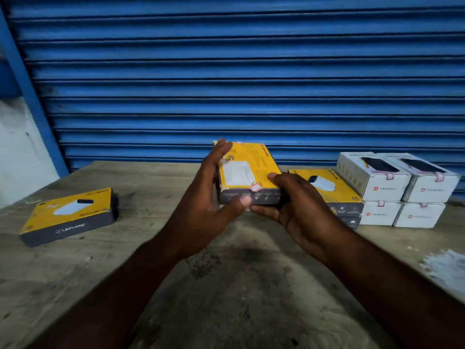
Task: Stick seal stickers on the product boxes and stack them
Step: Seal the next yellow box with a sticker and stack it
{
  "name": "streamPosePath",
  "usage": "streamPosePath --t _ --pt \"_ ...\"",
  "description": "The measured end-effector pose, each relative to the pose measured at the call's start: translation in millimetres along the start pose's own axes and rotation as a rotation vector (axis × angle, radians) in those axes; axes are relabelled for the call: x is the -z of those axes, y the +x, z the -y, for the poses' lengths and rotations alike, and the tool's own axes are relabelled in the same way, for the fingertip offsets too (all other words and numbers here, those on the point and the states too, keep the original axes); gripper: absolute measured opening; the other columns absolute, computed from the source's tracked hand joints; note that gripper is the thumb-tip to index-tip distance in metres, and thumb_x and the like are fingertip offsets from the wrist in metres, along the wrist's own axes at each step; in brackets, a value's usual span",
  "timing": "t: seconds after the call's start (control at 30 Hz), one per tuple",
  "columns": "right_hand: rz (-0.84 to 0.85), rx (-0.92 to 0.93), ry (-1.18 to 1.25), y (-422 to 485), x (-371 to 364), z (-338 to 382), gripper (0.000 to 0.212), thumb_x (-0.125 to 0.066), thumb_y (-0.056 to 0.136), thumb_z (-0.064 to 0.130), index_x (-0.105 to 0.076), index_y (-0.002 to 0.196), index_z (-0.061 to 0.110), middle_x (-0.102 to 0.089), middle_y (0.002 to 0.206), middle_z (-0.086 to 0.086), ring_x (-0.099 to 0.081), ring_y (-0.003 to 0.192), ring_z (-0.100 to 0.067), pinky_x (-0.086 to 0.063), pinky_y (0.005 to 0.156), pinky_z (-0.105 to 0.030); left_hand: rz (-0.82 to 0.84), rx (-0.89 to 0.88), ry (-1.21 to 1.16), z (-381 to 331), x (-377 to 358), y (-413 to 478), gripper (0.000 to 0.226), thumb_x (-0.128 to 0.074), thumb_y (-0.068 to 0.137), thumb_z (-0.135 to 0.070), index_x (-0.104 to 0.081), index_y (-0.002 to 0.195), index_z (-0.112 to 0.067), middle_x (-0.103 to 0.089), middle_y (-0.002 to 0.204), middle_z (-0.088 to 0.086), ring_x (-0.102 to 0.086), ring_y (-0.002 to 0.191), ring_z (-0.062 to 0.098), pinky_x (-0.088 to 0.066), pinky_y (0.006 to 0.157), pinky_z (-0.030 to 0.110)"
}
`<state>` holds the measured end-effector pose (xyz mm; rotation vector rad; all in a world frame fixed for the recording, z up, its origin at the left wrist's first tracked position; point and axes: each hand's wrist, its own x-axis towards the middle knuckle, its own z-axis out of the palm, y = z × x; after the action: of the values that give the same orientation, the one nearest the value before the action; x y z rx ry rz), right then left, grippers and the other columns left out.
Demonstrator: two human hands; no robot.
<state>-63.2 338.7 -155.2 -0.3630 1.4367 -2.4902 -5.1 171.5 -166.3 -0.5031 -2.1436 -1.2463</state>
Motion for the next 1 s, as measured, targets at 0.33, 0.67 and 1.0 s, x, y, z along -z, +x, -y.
streamPosePath --t 0.33,0.67,1.0 --pt "0.100 0.141 -0.355 -2.0 2.1 -2.4 0.029 -0.057 0.082 0.036 -0.056 0.105 0.019 -0.066 0.106 -0.003 -0.068 0.095 -0.026 -0.059 0.072 -0.042 -0.050 -0.287 0.435 11.6 22.0 5.2 0.049 -0.076 0.082 0.002 -0.061 0.126 -0.014 -0.048 0.150 0.000 -0.034 0.147 0.015 -0.031 0.118 0.035" --pt "0.174 0.981 -1.169 -9.8 8.1 -2.4 0.040 -0.073 0.086 0.036 -0.062 0.119 0.017 -0.059 0.122 0.006 -0.056 0.115 -0.011 -0.050 0.089 -0.040 -0.097 -0.203 0.263 12.5 14.3 2.2 0.040 -0.073 0.084 -0.014 -0.061 0.121 -0.021 -0.060 0.136 -0.006 -0.054 0.130 0.011 -0.048 0.103 0.043" --pt "0.113 1.077 -1.083 -8.4 10.1 1.1 0.019 -0.077 0.086 0.026 -0.074 0.097 0.011 -0.071 0.097 0.002 -0.065 0.092 -0.011 -0.052 0.075 -0.031 -0.070 -0.199 0.303 15.0 11.1 0.6 0.045 -0.074 0.084 -0.021 -0.058 0.125 -0.028 -0.060 0.131 -0.012 -0.056 0.124 0.006 -0.048 0.102 0.031"
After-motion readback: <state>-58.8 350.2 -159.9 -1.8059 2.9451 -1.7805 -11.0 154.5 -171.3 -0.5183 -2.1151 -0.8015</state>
